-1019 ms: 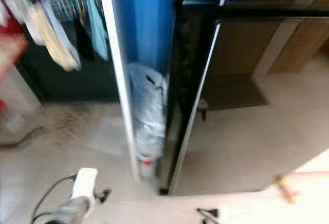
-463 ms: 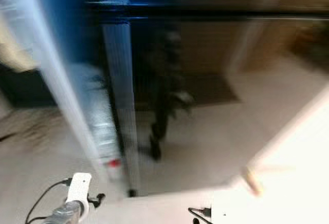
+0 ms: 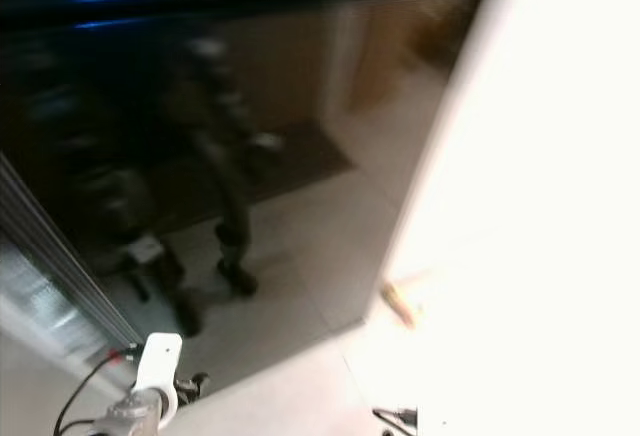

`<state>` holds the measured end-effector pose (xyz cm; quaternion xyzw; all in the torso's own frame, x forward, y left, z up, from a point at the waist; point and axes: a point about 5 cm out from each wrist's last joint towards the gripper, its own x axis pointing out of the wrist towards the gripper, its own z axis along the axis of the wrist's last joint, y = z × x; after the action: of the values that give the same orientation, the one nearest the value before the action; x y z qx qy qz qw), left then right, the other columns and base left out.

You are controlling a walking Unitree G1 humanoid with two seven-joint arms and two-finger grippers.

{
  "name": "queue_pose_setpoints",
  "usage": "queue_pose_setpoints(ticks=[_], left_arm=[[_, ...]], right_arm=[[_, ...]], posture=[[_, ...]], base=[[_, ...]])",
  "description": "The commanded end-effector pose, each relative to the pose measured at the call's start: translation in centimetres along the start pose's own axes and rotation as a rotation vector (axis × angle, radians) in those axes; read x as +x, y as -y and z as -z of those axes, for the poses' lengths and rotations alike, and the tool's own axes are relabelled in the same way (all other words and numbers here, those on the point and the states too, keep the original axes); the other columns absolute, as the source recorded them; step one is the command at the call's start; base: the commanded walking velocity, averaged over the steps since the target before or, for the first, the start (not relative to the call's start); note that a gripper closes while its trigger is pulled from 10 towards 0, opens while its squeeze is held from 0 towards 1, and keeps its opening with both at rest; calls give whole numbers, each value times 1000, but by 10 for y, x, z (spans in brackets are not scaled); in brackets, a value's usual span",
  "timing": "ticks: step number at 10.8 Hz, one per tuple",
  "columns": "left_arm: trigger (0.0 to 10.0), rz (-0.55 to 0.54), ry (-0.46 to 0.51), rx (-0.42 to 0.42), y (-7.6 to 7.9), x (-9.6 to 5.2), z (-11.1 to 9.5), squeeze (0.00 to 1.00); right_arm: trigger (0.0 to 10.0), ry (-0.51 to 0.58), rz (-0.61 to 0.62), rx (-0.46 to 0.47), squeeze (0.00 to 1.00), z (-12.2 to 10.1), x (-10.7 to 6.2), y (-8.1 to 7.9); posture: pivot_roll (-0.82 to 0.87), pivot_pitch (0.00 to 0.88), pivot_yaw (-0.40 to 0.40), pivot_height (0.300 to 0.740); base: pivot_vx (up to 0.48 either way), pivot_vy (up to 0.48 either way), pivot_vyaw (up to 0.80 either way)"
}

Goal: Restocking fridge

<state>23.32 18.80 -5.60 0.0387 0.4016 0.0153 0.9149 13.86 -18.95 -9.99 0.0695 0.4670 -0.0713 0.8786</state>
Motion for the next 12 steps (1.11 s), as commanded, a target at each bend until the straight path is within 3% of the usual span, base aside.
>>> queue_pose_setpoints(ticks=[1, 12], left_arm=[[10000, 2, -7, 0, 1, 0, 3, 0], [10000, -8, 1, 3, -1, 0, 0, 0]], right_arm=[[10000, -4, 10, -9, 0, 1, 0, 3], [10000, -22, 13, -4, 0, 2, 0, 0]], posture=[[-145, 46, -22, 731], [-148, 52, -9, 731]], base=[[0, 0, -712], [0, 0, -709]])
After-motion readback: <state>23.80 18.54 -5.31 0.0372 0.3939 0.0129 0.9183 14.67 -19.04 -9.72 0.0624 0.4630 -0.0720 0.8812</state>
